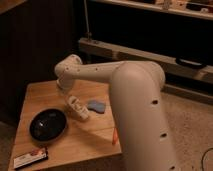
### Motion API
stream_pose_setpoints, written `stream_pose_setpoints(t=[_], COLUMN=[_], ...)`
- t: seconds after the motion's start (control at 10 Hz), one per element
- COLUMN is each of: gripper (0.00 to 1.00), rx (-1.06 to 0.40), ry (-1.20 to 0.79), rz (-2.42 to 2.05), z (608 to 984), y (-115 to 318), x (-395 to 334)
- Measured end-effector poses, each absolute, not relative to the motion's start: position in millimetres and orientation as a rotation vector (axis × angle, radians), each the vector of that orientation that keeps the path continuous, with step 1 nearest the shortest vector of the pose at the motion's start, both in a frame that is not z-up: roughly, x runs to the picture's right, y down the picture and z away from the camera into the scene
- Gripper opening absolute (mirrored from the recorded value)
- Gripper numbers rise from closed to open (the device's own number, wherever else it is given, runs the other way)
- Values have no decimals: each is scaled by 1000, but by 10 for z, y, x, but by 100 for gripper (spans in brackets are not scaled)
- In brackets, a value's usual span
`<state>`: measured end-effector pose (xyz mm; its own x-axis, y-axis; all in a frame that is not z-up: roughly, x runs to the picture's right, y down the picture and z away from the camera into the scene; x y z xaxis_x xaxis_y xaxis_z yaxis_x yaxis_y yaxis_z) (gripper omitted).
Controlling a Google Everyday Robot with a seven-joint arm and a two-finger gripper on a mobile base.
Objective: Stand the bottle upright
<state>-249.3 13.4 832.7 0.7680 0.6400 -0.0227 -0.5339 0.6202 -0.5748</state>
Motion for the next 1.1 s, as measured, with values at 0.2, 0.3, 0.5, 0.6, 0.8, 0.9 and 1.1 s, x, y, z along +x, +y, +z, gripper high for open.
stream_pose_setpoints(t=[0.2,0.3,0.5,0.6,0.8,0.9,1.1], gripper=[33,33,33,33,33,33,33], rx=[-587,-576,-567,-564,-562,-560,-558], ry=[-196,-202,-212,-218,-226,-231,-250], rz=[680,685,690,692,694,695,707], z=[8269,8190,8123,8102,8084,8075,8060], y=[74,-14,-82,-105,-113,-119,-128], x=[-2486,-2464,-2452,-2450,-2453,-2453,-2443])
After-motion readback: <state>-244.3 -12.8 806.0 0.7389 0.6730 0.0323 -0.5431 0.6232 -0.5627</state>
